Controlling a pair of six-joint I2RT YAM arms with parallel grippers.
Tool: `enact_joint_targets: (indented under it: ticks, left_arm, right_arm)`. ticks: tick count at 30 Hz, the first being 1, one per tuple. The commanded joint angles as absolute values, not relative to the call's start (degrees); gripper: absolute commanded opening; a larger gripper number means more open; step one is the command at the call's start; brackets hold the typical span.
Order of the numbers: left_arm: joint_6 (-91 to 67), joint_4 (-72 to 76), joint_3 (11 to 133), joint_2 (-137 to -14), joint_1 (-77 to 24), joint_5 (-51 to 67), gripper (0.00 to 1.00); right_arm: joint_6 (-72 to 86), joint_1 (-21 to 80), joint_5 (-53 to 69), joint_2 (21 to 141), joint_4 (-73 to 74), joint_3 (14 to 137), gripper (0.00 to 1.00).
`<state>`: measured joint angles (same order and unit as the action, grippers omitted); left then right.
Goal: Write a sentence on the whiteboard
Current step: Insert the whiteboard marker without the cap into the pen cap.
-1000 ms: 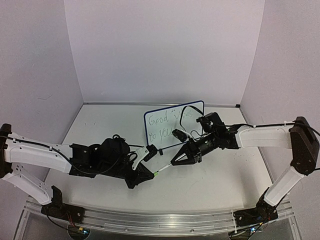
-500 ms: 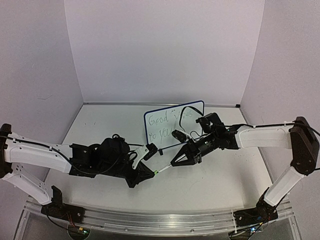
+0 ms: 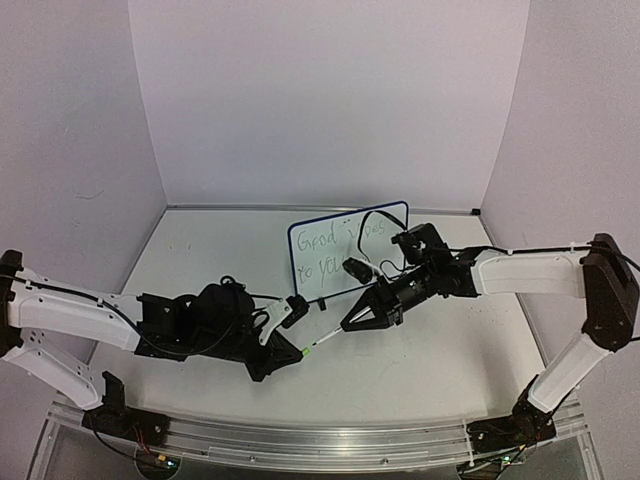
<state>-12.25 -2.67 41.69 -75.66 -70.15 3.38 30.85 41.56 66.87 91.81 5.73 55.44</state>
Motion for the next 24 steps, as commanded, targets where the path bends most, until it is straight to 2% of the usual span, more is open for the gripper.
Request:
enact_joint_targets:
  ticks: [1, 24]
  left_arm:
    - [-13.1, -2.5, 40.1, -71.8, -70.3, 3.2, 0.0]
    - [-12.0, -0.2, 43.3, -72.4, -70.2, 7.1, 0.0]
  right_arm:
    - [29.9, 41.4, 66.6, 87.7, 6.0, 57.5, 0.0]
    - [29.5, 41.5, 66.7, 90.1, 6.9, 57.7, 0.0]
